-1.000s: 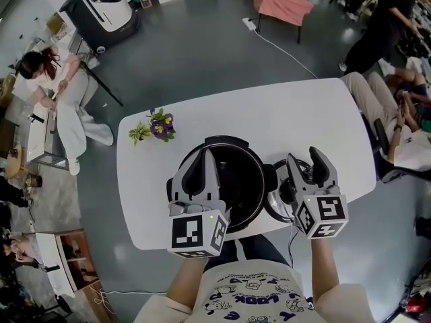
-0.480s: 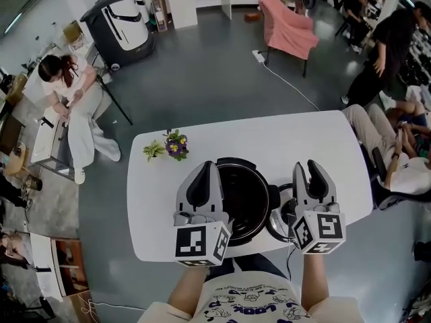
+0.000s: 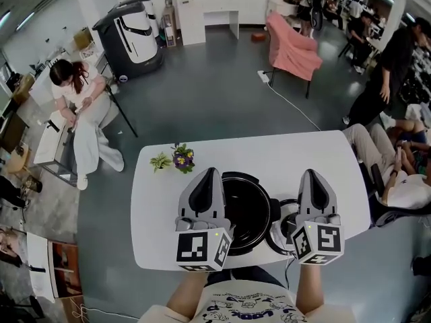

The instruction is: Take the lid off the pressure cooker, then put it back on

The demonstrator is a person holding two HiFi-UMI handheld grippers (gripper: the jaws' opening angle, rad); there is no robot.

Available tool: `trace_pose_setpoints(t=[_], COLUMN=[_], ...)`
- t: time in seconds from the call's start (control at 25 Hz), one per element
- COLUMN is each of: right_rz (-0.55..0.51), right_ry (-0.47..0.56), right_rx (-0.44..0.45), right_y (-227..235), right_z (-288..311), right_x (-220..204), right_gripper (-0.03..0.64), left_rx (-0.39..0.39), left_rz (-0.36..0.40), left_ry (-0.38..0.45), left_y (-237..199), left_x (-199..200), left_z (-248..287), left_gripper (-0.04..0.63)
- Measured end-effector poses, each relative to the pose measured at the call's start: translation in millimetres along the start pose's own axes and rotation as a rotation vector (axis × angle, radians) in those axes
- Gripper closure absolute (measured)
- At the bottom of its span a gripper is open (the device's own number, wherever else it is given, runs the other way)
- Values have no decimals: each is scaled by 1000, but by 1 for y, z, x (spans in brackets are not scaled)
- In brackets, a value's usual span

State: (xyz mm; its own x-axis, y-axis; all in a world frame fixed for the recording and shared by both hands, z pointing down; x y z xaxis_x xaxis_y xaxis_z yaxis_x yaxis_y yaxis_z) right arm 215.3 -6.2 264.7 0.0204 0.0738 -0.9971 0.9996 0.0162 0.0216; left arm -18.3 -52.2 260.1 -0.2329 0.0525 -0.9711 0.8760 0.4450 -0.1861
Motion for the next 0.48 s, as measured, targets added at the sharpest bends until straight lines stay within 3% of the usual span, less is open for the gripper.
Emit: trace_pose_setpoints(t=[0.48], right_rz=[26], right_ry=[20], right_rx=[8], right_y=[-4], right_z=[-4], right_x=[14], right_gripper=[606], left_rx=[-26], left_rz=[0], left_ry=[25], left_y=[7], left_x=[12], left_z=[-1], left_gripper=[581])
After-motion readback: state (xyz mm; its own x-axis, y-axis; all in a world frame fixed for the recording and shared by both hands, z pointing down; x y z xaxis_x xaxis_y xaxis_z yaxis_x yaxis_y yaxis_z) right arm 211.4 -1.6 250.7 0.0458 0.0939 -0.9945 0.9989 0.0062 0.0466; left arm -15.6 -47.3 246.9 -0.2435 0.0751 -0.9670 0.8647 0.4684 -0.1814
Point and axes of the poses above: the fingertips, and each gripper's own axes: z forward along the fingers, y to its right, x out of its top, the point moved 6 cm from there along -z, backward along the fingers, and after that the axes turned 5 degrees about y, right-handed, at the moved point
